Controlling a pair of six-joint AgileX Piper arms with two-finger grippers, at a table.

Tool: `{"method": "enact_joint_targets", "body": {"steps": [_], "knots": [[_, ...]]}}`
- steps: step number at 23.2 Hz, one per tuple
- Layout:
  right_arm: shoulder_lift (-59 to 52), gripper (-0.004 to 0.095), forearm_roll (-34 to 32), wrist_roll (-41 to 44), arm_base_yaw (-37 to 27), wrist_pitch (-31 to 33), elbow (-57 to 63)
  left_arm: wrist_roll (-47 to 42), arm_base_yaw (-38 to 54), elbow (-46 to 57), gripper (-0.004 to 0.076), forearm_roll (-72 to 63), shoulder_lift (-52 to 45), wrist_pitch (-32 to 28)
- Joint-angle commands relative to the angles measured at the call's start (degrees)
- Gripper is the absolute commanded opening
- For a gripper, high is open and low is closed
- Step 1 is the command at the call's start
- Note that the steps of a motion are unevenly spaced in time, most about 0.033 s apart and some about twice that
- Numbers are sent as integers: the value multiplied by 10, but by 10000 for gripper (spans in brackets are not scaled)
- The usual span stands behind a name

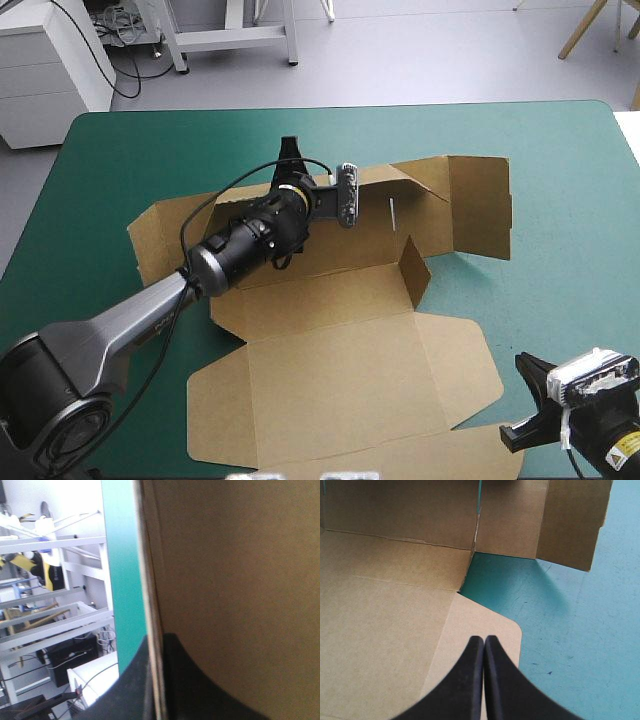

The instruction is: Fold the box

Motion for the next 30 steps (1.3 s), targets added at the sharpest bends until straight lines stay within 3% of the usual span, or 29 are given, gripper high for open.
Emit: {"method": "enact_joint_targets", "body": {"steps": [1, 5, 12, 15, 17, 22, 25, 28, 30], "knots": [[5, -19, 6, -5, -3, -40, -15, -94, -33, 47, -10, 94, -51, -66], [5, -19, 6, -5, -3, -40, -15, -214, -70, 128, -10, 235, -93, -98], [5, -19, 1, -5, -3, -40, -15, -407, -134, 208, -10, 441, -131, -78], [5, -19, -18, -5, -3, -41, -15, -489, -162, 243, -10, 532, -140, -48], [5, -19, -32, -5, -3, -42, -15, -542, -189, 275, -10, 608, -140, 3], [5, 3, -45, -5, -3, -43, -15, -572, -201, 322, -10, 616, -140, 37], [5, 187, -46, -5, -3, -57, -15, -572, -201, 323, -10, 605, -140, 59], [6, 525, -46, 40, -3, -96, -15, -572, -201, 323, -10, 605, -140, 60], [22, 643, -58, 84, -3, -119, -22, -572, -201, 323, -10, 605, -140, 60]]}}
